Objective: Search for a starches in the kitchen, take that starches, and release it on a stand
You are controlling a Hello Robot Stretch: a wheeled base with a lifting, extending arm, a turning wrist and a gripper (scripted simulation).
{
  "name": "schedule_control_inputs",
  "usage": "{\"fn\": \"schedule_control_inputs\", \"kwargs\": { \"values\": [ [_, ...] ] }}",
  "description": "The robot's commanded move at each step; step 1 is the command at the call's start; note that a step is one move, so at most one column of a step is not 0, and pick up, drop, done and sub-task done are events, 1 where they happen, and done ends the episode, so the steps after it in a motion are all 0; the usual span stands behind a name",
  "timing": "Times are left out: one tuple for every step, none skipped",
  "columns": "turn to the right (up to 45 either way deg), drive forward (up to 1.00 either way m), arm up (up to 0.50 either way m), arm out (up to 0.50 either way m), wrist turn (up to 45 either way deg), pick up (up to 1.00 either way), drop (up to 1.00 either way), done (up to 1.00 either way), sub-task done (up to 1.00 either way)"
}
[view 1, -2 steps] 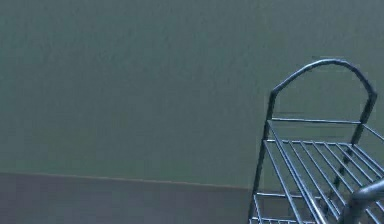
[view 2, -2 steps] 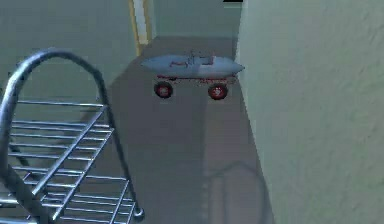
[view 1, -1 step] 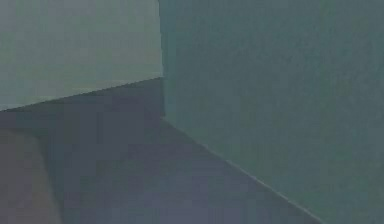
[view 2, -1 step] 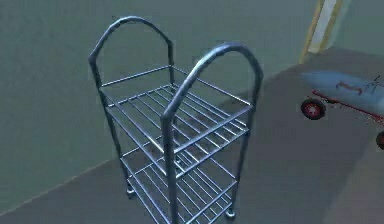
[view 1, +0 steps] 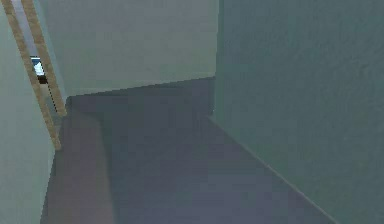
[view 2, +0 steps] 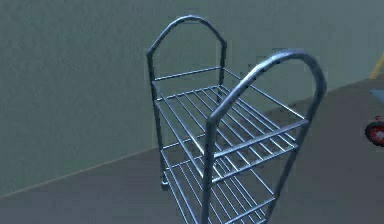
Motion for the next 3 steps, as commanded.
{"fn": "schedule_control_inputs", "kwargs": {
  "values": [
    [-3.0, 0.00, 0.00, 0.00, 0.0, 0.00, 0.00, 0.00, 0.00],
    [0.0, 1.00, 0.00, 0.00, 0.0, 0.00, 0.00, 0.00, 0.00],
    [0.0, 1.00, 0.00, 0.00, 0.0, 0.00, 0.00, 0.00, 0.00]
  ]
}}
